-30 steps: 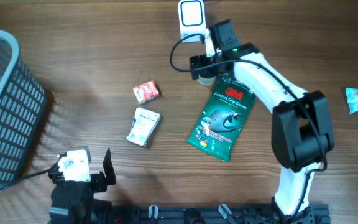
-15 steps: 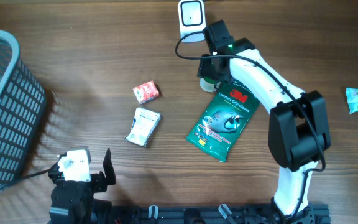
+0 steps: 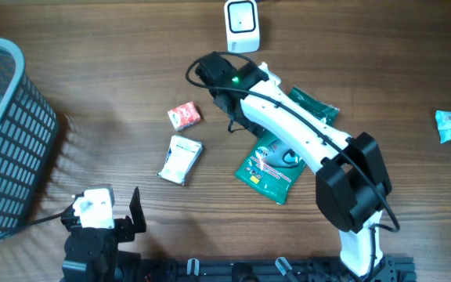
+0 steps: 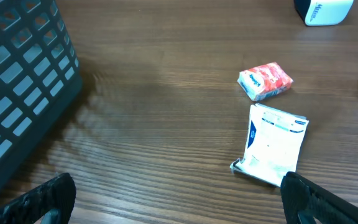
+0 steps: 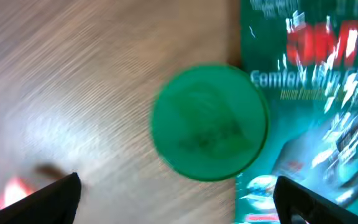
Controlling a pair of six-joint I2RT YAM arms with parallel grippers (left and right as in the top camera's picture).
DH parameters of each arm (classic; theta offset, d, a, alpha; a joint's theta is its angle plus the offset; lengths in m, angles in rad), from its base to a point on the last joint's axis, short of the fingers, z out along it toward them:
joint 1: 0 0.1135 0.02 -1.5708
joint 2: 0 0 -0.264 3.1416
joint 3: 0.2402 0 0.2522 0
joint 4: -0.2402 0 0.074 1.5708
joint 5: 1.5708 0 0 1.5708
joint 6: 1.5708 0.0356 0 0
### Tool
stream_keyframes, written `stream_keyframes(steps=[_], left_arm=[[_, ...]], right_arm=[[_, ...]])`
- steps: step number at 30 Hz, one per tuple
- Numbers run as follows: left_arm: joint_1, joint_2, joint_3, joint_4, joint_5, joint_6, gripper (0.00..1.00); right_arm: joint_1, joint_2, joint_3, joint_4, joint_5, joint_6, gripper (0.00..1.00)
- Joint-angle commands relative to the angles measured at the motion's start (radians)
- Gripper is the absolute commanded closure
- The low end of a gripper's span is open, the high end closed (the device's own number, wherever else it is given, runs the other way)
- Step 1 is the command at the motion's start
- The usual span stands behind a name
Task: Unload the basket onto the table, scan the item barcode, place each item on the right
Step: 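Grasp the green-lidded jar by its lid with the right gripper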
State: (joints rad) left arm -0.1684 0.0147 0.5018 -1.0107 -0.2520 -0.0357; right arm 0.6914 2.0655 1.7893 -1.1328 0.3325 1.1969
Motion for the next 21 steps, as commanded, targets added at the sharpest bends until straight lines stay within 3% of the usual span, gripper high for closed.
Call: stream_keyframes(steps=[1, 4, 6, 10, 15, 21], left_arm=[[-0.005, -0.006, -0.001, 0.001, 0.009, -0.005, 0.0], [-0.005, -0.006, -0.001, 0.001, 0.009, -0.005, 0.0], [-0.005, -0.006, -0.001, 0.001, 0.009, -0.005, 0.0], [-0.005, -0.006, -0.001, 0.001, 0.009, -0.005, 0.0], [-0.005, -0.006, -0.001, 0.001, 0.009, -0.005, 0.0], [-0.005, -0.006, -0.001, 0.001, 0.009, -0.005, 0.0]], right_arm=[[-0.002, -0.119, 0.071, -0.008, -0.023, -0.641, 0.0], [-0.005, -0.142, 0.068, -0.049, -0.05, -1.161, 0.0], [-0.02, -0.141, 0.042, -0.056, -0.05, -1.32, 0.0], [-0.097, -0.14, 0.0, 0.003, -0.113, -1.396, 0.0], [-0.218, -0.111, -0.007, 0.014, -0.464, -1.487, 0.0], [-0.217, 0.013, -0.008, 0.001, -0.422, -1.563, 0.0]])
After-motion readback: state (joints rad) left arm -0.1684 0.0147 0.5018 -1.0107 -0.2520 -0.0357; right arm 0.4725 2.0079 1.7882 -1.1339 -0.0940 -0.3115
